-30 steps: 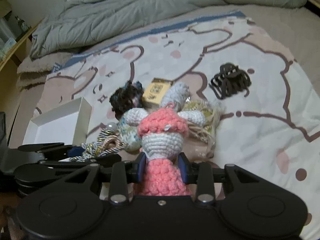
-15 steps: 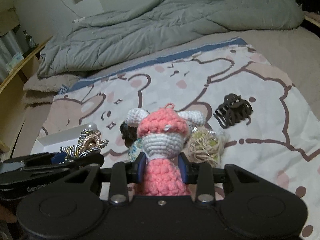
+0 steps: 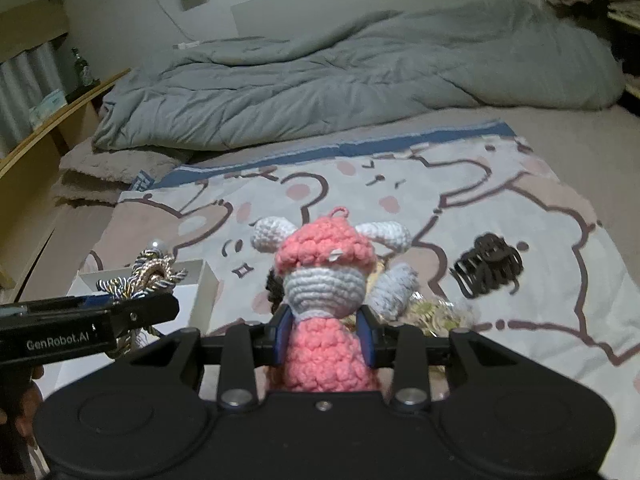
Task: Organize objects
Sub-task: 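Lift the bunny with the right tool while the left tool lifts the cord toward the box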
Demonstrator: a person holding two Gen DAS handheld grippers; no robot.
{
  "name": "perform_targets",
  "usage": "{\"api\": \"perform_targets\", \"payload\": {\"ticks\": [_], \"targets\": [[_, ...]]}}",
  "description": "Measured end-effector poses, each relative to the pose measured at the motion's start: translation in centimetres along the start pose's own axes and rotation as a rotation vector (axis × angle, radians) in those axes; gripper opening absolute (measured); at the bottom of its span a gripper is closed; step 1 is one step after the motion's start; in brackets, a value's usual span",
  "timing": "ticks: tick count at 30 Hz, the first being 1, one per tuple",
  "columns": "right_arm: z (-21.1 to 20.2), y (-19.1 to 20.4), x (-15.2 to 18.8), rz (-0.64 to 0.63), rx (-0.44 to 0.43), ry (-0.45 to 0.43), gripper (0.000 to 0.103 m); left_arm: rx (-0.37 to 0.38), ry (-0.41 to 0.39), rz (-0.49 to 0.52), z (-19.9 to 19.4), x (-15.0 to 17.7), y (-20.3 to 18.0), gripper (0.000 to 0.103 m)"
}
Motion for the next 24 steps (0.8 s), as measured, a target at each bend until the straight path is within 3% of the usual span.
{"api": "perform_targets", "payload": {"ticks": [16, 24], "targets": [[1.6, 7.8, -2.4, -0.051, -0.087, -0.001, 0.036, -0.211, -0.076, -0.073, -3.9, -1.0, 11.7, 0.048], [3.5, 13.2, -3.3, -0.062, -0.137, 0.019, 0.036, -0.269, -0.089, -0.135, -6.0, -1.5, 16.8, 0.048]]}}
Point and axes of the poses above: each gripper's, at about its wrist camera, not at the fingertips, and z roughly the way its jaws point, y to its left, x to its underside, the point moved 8 cm from there along z, roughly the way its jaws point
